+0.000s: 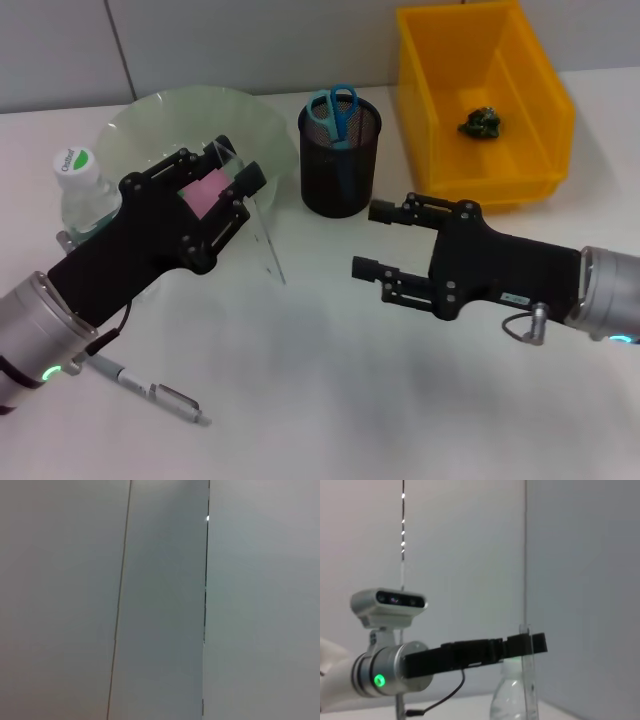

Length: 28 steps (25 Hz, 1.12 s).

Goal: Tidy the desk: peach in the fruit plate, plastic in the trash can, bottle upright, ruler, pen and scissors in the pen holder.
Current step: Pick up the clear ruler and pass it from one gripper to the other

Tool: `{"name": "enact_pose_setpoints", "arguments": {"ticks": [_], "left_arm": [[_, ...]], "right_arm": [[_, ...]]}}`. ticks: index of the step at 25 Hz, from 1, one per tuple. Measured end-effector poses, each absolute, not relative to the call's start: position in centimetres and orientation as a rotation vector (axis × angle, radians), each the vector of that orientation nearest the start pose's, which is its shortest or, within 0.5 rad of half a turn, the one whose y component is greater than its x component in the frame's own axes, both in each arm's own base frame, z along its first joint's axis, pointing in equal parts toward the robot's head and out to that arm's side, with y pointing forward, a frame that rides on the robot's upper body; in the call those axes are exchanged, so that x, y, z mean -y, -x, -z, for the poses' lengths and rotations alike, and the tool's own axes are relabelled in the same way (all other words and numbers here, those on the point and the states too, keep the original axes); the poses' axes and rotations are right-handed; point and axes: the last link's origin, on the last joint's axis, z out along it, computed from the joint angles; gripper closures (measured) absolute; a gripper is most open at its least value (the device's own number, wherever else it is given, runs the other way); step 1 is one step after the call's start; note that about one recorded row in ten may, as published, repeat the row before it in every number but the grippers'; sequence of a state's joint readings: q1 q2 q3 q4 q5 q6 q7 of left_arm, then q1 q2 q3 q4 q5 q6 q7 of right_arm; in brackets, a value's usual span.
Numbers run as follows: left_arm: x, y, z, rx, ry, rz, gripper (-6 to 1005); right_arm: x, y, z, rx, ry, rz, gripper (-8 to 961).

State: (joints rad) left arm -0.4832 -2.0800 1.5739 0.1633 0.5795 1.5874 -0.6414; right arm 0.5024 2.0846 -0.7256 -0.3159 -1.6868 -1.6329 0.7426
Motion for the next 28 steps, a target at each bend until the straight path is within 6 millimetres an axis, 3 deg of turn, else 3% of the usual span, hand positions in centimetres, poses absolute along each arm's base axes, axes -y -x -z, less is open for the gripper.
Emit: {"name": "enact_pose_setpoints", "arguments": {"ticks": [10,28], "left_arm": [[-29.1,21.8,6.6,0.228,2.144,1.196,611],[-29.5,21.8,6.8,0.296,2.021,1.179,610]], "right_arm": [[-30.0,-24.3,6.3,-0.088,2.443,-1.036,329],[-31.6,-21.8,8.5,-0.055,2.358,-1.014,330]]}}
